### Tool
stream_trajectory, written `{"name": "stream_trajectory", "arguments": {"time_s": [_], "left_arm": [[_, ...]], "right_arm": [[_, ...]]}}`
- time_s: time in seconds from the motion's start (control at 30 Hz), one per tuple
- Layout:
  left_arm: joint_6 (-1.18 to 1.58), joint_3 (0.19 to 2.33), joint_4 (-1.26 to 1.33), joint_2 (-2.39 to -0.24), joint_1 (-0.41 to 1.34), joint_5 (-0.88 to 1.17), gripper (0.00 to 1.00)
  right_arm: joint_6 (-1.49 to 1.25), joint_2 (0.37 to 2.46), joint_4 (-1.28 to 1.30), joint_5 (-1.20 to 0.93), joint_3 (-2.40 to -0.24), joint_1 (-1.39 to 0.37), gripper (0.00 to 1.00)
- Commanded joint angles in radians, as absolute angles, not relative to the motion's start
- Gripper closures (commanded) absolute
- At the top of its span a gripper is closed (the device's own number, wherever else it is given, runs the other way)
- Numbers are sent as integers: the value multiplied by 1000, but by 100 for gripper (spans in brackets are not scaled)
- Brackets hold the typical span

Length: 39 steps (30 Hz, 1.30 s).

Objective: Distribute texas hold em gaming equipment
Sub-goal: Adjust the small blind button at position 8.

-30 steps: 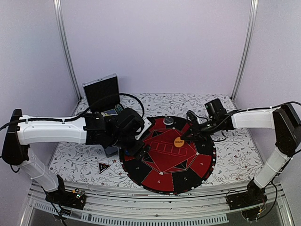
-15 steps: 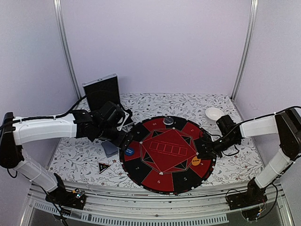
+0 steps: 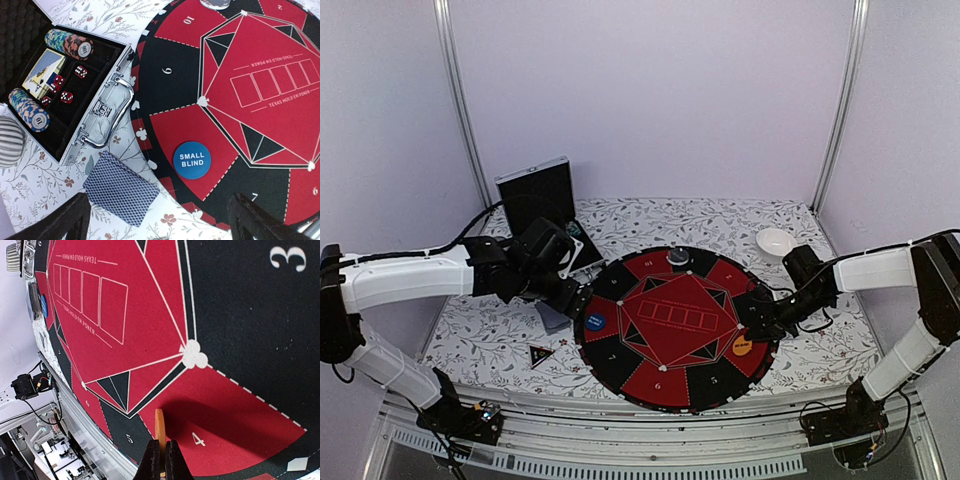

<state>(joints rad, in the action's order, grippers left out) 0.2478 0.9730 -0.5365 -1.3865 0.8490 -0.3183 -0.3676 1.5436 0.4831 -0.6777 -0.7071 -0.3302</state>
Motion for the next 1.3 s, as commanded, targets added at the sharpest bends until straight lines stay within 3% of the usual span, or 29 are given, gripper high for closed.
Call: {"name": "stream_trajectory", "arguments": {"time_s": [0.0, 0.37, 0.83, 1.27], "left_arm": [[249, 965, -531, -1367, 837, -316, 2], [267, 953, -502, -1421, 831, -229, 2], [274, 1000, -446, -1612, 831, -141, 31], [264, 1081, -397, -1820, 802, -85, 36]], "right_arm": [[-356, 1533, 547, -616, -700, -323, 98], [-345, 1516, 554, -648, -744, -323, 98], [-329, 1495, 562, -666, -791, -322, 98], [-315, 1503, 553, -664, -778, -324, 98]]}}
